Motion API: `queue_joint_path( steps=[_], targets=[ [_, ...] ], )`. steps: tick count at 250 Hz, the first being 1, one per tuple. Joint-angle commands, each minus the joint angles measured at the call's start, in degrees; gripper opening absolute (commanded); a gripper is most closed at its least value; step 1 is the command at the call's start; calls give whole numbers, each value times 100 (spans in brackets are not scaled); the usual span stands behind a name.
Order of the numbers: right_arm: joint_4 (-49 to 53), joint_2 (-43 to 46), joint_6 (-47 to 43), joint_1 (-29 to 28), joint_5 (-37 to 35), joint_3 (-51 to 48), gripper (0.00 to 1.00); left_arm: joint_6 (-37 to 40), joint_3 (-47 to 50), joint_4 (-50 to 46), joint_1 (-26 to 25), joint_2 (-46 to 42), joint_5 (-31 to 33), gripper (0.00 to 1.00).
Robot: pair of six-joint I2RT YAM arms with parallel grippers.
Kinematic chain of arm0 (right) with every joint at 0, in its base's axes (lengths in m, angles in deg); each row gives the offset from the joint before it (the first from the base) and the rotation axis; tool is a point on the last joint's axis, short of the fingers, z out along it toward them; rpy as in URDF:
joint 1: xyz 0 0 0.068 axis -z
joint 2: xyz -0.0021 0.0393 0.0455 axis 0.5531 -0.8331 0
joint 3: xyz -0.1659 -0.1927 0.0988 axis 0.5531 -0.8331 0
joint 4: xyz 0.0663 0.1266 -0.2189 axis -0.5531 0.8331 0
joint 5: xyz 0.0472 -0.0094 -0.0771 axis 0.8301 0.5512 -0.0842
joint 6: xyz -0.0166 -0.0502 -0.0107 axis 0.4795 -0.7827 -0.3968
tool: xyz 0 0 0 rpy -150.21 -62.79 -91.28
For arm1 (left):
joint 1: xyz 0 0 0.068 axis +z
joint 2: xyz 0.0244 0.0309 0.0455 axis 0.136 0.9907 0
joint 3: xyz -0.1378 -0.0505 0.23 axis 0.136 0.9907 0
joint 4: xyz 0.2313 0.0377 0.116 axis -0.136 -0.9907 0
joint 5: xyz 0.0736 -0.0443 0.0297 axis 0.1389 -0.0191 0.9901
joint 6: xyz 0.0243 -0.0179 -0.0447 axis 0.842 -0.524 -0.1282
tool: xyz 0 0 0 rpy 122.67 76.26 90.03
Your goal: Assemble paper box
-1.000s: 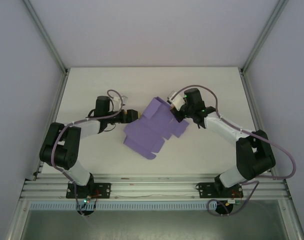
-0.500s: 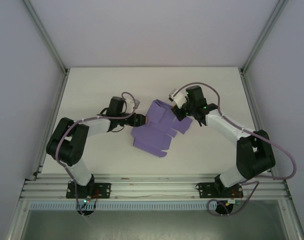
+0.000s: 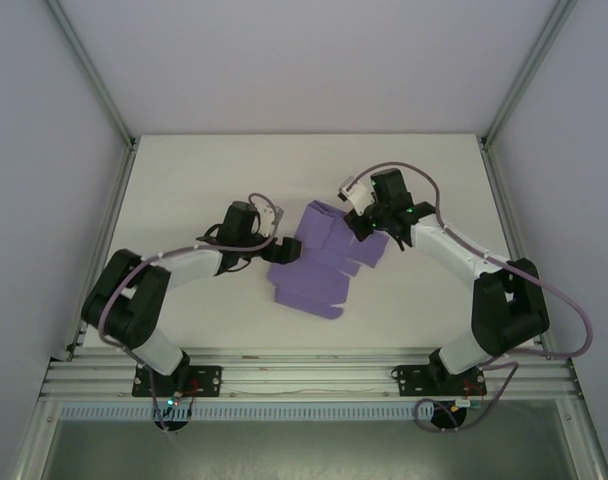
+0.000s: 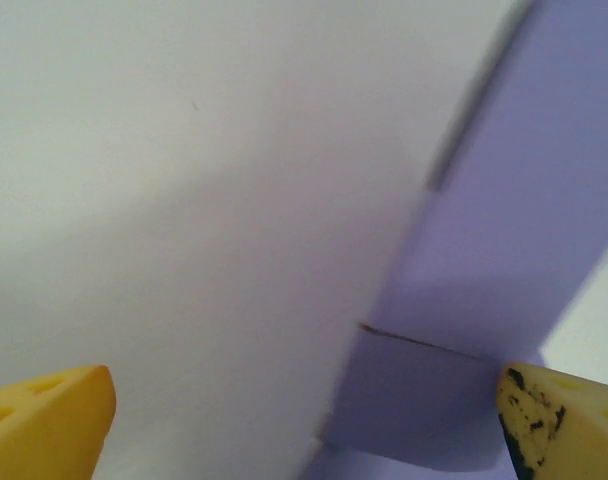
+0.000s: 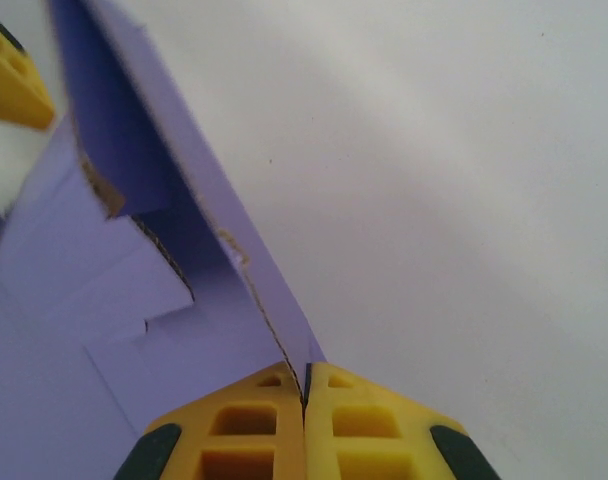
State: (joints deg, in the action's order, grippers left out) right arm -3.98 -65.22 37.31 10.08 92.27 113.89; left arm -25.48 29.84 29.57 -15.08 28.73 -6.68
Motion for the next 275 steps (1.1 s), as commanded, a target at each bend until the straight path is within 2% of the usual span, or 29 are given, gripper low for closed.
queue_joint_path(
  steps=[1, 49, 73, 102, 140, 154, 178, 201, 236, 256, 275],
  targets=[
    [243, -76, -17, -60, -239, 258, 0, 100, -114, -411, -40, -618, 614, 100],
    [350, -171, 104, -61, -344, 431, 0, 437, -378, -801, -286, -1143, 728, 99],
    [535, -234, 348, -82, -280, 639, 0, 661, -460, -650, -506, -1003, 1093, 100],
    [1042, -354, 531, -170, -52, 1003, 0, 950, -1046, -908, -872, -330, 2016, 100],
    [1113, -377, 559, -225, -44, 1028, 0, 1202, -1529, -836, -1111, 256, 2658, 100],
    [1168, -362, 419, -236, -8, 1008, 0, 1114, -1610, -800, -1103, 333, 3157, 100],
    [1263, -336, 214, -235, -35, 957, 0, 791, -1769, -918, -1019, 386, 4547, 100],
    [1363, -320, 83, -236, -142, 934, 0, 481, -1902, -1324, -641, 405, 5044, 100],
    [1398, -328, -26, -234, -161, 886, 0, -282, -1980, -1836, 95, 471, 4972, 100],
    [1401, -340, -56, -240, -103, 856, 0, -406, -1866, -1758, 238, 421, 4837, 100],
    [1372, -381, -36, -229, -102, 839, 0, -358, -1765, -1559, 276, 395, 4306, 100]
  ],
)
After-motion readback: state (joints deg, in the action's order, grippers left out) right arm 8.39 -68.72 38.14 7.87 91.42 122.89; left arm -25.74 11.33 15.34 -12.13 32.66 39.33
